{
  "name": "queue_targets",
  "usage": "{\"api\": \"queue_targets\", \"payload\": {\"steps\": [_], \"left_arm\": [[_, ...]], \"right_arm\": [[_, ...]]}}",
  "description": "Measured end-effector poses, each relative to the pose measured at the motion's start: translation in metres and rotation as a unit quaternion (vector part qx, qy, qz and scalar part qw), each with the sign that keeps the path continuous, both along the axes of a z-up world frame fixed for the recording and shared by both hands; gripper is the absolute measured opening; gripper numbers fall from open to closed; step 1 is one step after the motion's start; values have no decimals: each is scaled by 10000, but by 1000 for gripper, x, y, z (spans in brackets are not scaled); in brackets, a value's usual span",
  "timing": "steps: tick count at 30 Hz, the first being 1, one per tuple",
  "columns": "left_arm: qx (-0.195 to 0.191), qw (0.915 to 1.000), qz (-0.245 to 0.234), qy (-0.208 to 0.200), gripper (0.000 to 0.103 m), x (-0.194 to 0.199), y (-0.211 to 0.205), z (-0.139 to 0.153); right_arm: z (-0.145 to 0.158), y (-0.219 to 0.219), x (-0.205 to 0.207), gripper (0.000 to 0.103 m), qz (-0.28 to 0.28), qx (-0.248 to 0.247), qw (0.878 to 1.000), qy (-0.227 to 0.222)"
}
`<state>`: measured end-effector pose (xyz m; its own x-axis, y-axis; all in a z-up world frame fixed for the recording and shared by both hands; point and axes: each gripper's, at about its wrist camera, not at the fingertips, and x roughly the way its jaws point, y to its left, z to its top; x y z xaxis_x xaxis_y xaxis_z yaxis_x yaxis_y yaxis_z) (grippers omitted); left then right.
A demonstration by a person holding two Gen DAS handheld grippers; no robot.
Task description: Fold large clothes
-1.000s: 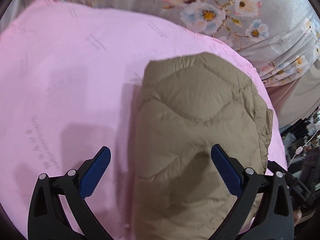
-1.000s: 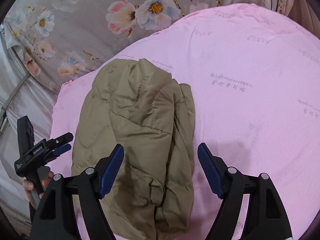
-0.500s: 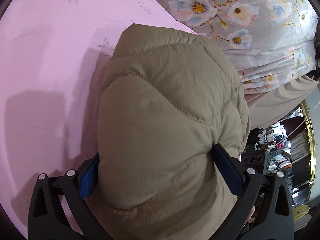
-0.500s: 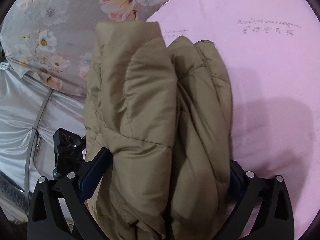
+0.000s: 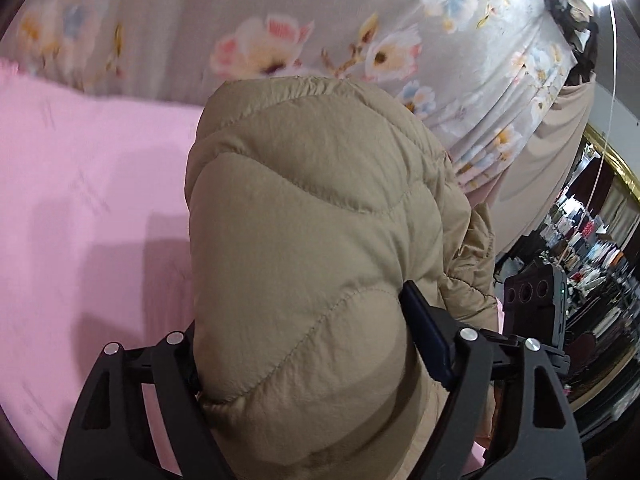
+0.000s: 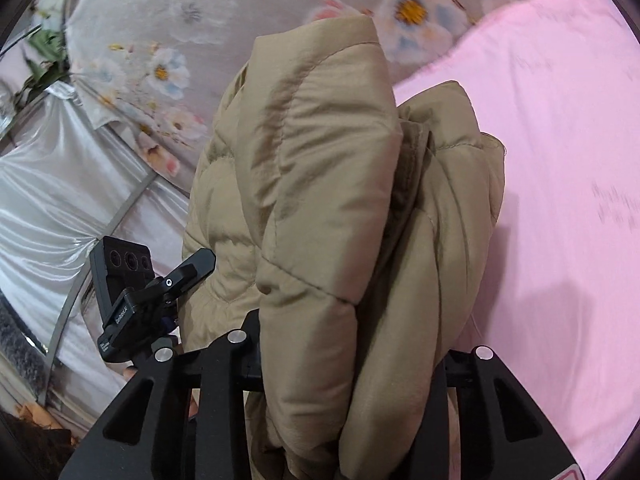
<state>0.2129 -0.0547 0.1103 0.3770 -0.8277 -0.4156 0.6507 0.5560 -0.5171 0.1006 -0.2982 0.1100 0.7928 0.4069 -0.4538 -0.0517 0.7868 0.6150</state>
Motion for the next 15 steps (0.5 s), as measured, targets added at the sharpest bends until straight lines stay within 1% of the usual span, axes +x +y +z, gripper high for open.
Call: {"api": "queue_targets", "payload": {"steps": [4, 7, 11, 15], "left_arm": [[42, 9989, 248, -393, 77, 28, 15, 23], [79, 9980, 388, -485, 77, 52, 26, 26], [107, 9976, 516, -450, 77, 91, 39, 13], [170, 9975, 641, -247, 77, 132, 44, -12]], "right_arm": [[15, 10, 43, 36, 82, -203, 9996, -194], [14, 13, 76, 36, 127, -261, 9994, -195], [2, 19, 119, 36, 148, -353, 9992, -82], [-18, 22, 159, 36, 163, -398, 9990, 115]]}}
